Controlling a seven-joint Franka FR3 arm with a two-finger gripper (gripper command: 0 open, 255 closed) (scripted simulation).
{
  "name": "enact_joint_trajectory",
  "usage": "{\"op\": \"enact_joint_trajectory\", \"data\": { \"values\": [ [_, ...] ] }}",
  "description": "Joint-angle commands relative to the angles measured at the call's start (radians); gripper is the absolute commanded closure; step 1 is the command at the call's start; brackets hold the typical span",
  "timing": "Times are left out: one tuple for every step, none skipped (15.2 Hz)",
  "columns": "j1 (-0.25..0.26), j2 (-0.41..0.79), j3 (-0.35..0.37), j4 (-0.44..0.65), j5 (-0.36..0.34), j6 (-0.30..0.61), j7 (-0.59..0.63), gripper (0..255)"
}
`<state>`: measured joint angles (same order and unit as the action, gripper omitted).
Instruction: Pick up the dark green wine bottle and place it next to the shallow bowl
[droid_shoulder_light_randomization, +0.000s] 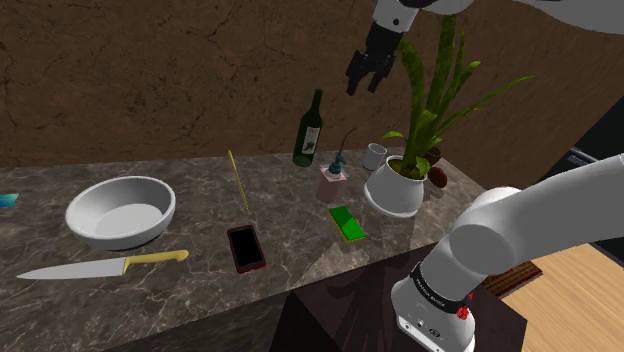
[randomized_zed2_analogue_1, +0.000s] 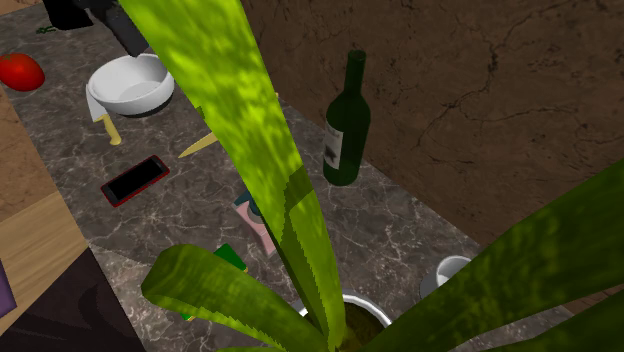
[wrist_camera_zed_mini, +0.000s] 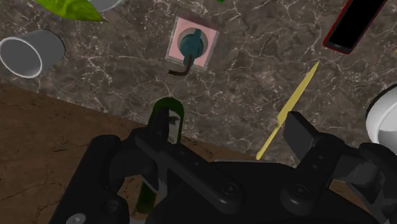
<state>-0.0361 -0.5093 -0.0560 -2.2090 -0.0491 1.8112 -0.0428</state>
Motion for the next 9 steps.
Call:
{"op": "enact_joint_trajectory", "data": {
  "values": [
    [-0.005,0.08,-0.01,0.039,0.002,0.04,0.002,0],
    [-0.008,0.118,-0.016,0.062,0.004,0.054,0.002,0],
    [-0.01,0.156,-0.021,0.086,0.006,0.067,0.001,0],
    [-0.013,0.193,-0.027,0.111,0.009,0.079,0.0,0],
    [-0.015,0.231,-0.033,0.137,0.012,0.09,-0.001,0],
    [-0.018,0.269,-0.038,0.165,0.016,0.1,-0.002,0],
    [-0.02,0.308,-0.044,0.194,0.02,0.108,-0.004,0],
    [-0.023,0.346,-0.049,0.224,0.025,0.115,-0.006,0],
    [-0.026,0.384,-0.055,0.256,0.03,0.121,-0.008,0]
  ]
}}
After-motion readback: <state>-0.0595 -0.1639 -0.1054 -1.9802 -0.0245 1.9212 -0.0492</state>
